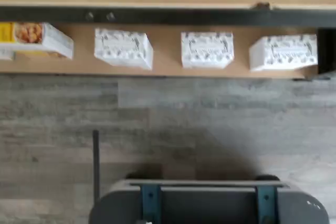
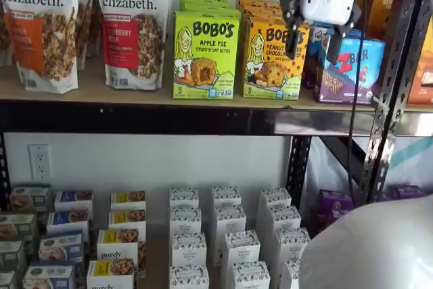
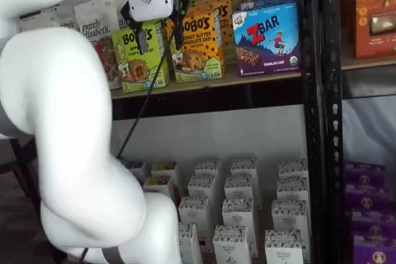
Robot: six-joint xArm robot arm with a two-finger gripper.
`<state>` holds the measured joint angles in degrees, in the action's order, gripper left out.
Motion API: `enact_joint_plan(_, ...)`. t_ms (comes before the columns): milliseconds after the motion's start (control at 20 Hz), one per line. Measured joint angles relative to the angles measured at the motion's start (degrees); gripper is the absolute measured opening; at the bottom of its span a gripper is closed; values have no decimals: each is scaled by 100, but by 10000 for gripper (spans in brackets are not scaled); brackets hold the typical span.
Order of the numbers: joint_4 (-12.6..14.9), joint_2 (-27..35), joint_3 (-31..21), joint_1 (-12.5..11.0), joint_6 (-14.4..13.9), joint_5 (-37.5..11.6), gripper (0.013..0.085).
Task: Pick up the orange box on the top shelf, the fifth box from the left
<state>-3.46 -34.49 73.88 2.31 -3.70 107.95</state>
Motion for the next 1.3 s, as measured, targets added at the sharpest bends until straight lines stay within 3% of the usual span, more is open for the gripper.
enact_joint_plan(400,156,413,125,191,-127,-654,850)
enact_joint_plan(750,122,544,106,84,-15,-1337,850)
enact_joint_plan(900,260,669,168,106,-21,-1492,850)
enact_joint_plan(1050,435,543,-81,173,-88,-2091,850)
enact_joint_plan(1300,407,589,-88,217,-132,-2251,850)
